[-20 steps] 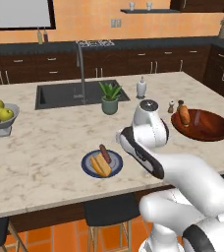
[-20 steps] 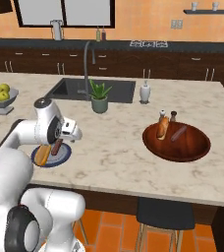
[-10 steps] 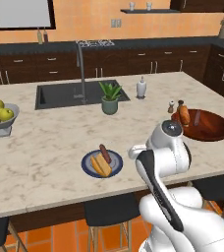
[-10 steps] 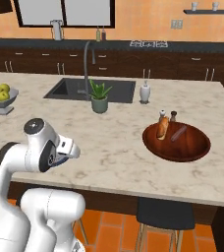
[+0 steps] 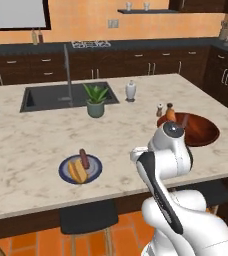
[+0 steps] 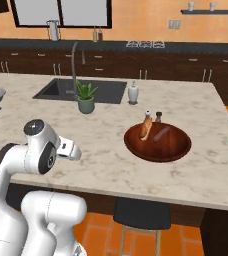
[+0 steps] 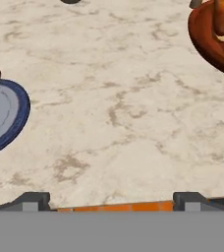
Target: Place one bun and one sausage from the bowl on each plate.
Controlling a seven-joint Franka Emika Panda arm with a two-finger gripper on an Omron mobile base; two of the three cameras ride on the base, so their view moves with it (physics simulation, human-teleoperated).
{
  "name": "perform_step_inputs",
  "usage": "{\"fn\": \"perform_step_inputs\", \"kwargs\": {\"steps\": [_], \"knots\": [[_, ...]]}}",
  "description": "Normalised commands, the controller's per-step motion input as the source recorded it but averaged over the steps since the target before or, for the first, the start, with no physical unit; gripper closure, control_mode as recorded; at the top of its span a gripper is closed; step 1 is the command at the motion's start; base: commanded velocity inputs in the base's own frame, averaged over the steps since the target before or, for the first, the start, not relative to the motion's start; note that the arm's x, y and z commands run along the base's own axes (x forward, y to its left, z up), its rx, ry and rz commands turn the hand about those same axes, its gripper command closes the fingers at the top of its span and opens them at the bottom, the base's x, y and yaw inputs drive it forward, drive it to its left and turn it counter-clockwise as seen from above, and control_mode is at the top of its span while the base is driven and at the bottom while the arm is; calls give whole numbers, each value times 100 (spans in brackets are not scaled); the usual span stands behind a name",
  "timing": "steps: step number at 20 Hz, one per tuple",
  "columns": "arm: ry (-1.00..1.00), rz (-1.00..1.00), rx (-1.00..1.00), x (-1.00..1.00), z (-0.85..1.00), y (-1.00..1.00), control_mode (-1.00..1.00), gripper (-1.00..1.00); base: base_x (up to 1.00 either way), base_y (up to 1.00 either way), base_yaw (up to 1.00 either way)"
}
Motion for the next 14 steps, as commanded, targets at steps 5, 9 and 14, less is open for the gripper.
{"fn": "perform_step_inputs", "kwargs": {"steps": [5,9,14], "knots": [[0,0,0,0,0,0,100,-100,0,-100,0],[0,0,0,0,0,0,100,-100,0,-87,-5],[0,0,0,0,0,0,100,-100,40,2,-6]]}}
